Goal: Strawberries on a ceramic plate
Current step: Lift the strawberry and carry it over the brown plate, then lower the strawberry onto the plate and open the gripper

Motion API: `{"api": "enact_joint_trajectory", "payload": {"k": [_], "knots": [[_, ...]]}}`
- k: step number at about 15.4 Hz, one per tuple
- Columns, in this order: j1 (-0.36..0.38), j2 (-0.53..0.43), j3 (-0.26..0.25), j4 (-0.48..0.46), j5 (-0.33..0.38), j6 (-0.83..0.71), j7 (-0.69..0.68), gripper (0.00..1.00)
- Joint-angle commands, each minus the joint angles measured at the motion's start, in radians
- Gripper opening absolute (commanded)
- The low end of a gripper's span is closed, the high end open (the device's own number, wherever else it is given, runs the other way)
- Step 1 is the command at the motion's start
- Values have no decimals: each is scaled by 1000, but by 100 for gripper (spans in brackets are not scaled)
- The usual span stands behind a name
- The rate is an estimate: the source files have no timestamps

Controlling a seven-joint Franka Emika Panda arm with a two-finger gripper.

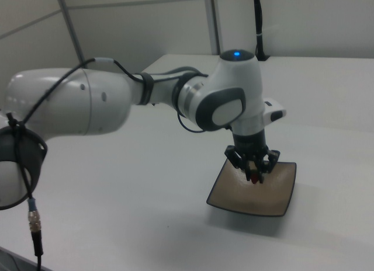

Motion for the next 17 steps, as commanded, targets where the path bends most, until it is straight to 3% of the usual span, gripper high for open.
{"api": "enact_joint_trajectory", "payload": {"k": [1, 3, 4, 5, 6, 7, 12, 17], "knots": [[5, 38, 2, -21, 20, 99, 18, 11], [7, 57, 11, -26, 20, 132, 18, 19], [7, 61, 17, -30, 20, 138, 18, 32], [7, 61, 17, -33, 20, 138, 18, 62], [10, 59, 17, -44, 20, 138, 18, 77], [19, 59, 17, -49, 20, 139, 18, 100], [33, 33, 17, -47, 20, 132, 44, 100], [73, -123, 17, -47, 15, -44, 349, 100]]}}
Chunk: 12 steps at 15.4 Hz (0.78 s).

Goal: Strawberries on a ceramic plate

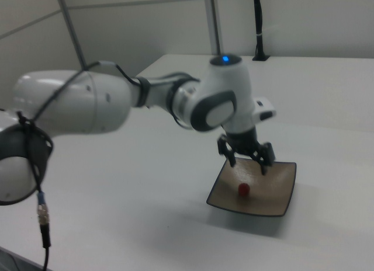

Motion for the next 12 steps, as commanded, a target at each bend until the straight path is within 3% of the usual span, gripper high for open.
{"api": "enact_joint_trajectory", "payload": {"k": [1, 5, 8, 12], "knots": [[33, -173, -7, -37, 13, -188, 154, 100], [111, -339, -8, -32, 7, -428, 229, 100], [181, -418, -8, -37, 0, -499, 311, 100], [290, -466, -8, -40, 0, -563, 311, 100]]}}
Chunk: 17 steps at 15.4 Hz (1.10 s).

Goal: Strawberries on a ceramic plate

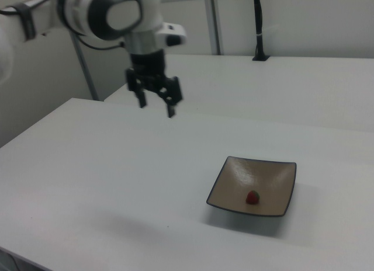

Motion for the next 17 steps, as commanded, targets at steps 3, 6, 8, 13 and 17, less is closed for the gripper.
{"api": "enact_joint_trajectory", "payload": {"k": [3, 6, 8, 13, 17], "knots": [[117, -57, 34, -43, 1, -5, 6, 100], [119, -63, 94, -85, -2, 65, 9, 100], [120, -61, 94, -88, 3, 90, 6, 100], [120, -55, 88, -85, 6, 95, 9, 100], [120, -54, 89, -83, 6, 101, 9, 100]]}}
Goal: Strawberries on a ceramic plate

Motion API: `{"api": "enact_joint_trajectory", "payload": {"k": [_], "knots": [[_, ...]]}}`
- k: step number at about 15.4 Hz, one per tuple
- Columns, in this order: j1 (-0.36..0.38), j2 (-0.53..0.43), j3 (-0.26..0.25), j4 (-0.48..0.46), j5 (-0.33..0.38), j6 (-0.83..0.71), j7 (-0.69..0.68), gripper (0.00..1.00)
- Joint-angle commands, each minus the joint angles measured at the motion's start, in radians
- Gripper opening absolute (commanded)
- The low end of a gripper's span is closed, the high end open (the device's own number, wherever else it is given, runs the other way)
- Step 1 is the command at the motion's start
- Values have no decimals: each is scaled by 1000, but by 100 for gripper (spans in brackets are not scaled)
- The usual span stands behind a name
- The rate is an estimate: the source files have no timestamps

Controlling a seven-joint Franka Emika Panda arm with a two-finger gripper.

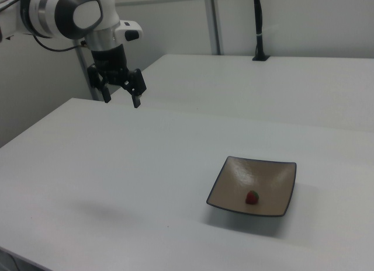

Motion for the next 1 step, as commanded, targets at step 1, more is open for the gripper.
{"api": "enact_joint_trajectory", "payload": {"k": [1], "knots": [[7, -25, -7, -35, 6, 45, 3, 100]]}}
